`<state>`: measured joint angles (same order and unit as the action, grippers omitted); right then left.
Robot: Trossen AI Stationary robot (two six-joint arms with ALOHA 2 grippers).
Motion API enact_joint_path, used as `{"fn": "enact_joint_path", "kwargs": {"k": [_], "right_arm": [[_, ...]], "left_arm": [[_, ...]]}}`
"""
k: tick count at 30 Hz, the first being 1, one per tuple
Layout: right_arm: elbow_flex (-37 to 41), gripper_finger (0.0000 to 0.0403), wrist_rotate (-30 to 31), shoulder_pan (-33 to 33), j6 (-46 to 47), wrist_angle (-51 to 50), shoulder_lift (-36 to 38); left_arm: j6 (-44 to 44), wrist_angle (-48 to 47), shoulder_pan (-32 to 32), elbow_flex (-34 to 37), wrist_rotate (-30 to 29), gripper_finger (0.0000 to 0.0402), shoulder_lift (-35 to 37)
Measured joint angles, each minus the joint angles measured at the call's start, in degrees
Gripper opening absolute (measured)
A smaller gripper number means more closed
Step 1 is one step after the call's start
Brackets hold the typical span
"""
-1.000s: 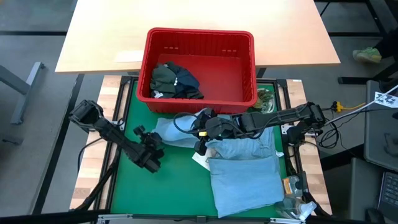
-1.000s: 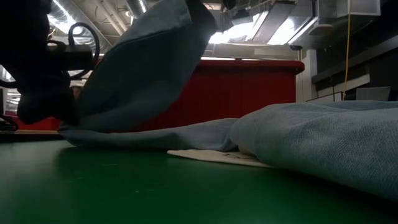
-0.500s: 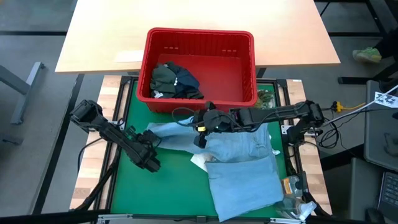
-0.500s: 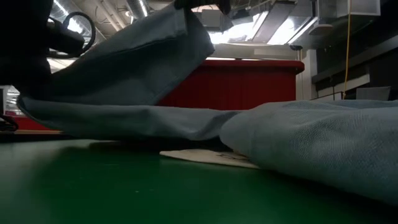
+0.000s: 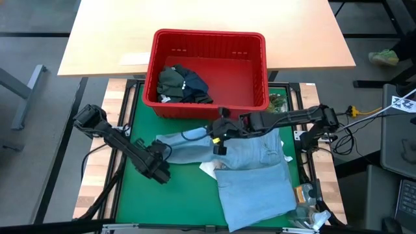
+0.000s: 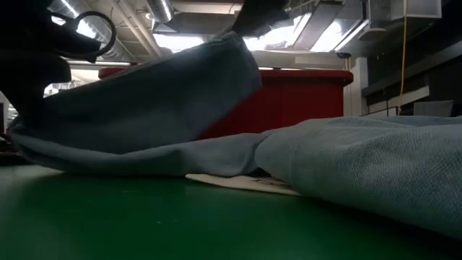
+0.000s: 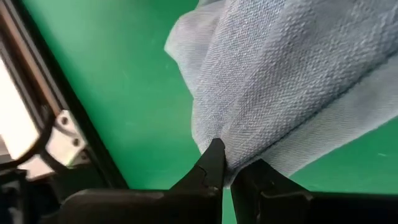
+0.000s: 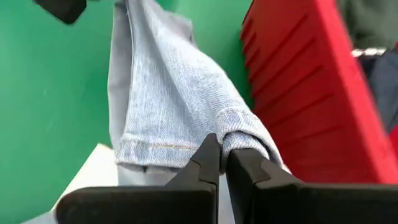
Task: Fold Laundry from Bin
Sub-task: Fold the light blue jeans
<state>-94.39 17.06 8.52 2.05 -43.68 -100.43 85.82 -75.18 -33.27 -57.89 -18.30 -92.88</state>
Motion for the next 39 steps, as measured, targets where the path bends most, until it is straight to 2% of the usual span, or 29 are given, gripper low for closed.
{"fn": "enact_joint_path", "kwargs": {"k": [8, 13, 15, 19, 22, 29, 34, 39], "right_arm": [[10.31, 0.0012, 0.44, 1.3, 2.48, 1.17, 0.07], [16.85, 0.0012, -0.58, 1.25, 7.31, 2.34, 0.07], [18.47, 0.0012, -3.41, 1.25, 8.38, 2.58, 0.07], [20.4, 0.0012, -11.83, 1.21, 10.19, 2.64, 0.1], [21.31, 0.0012, -13.33, 1.26, 11.39, 2.55, 0.1], [21.88, 0.0012, -16.47, 1.21, 14.21, 0.87, 0.1], [21.88, 0.0012, -18.14, 1.21, 14.7, -5.01, 0.1], [21.86, 0.0012, -18.98, 1.26, 16.24, -7.41, 0.1]], "left_arm": [[3.71, 3.71, -2.25, 0.07, -0.05, 0.0006, 0.01], [3.03, 11.32, -3.29, 0.07, -0.19, 0.0006, 0.02], [0.1, 13.65, -3.54, 0.07, -0.14, 0.001, 0.0], [-6.37, 17.32, -3.73, 0.09, 0.44, 0.0031, 0.0], [-9.82, 19.48, -3.72, 0.09, 0.45, 0.0059, 0.0], [-10.92, 22.01, -3.66, 0.07, 0.21, 0.0123, 0.0], [-14.31, 21.19, -3.66, -2.05, 0.1, 0.0126, 0.24], [-15.52, 16.02, -3.44, -6.23, -1.94, 0.0124, 3.45]]}}
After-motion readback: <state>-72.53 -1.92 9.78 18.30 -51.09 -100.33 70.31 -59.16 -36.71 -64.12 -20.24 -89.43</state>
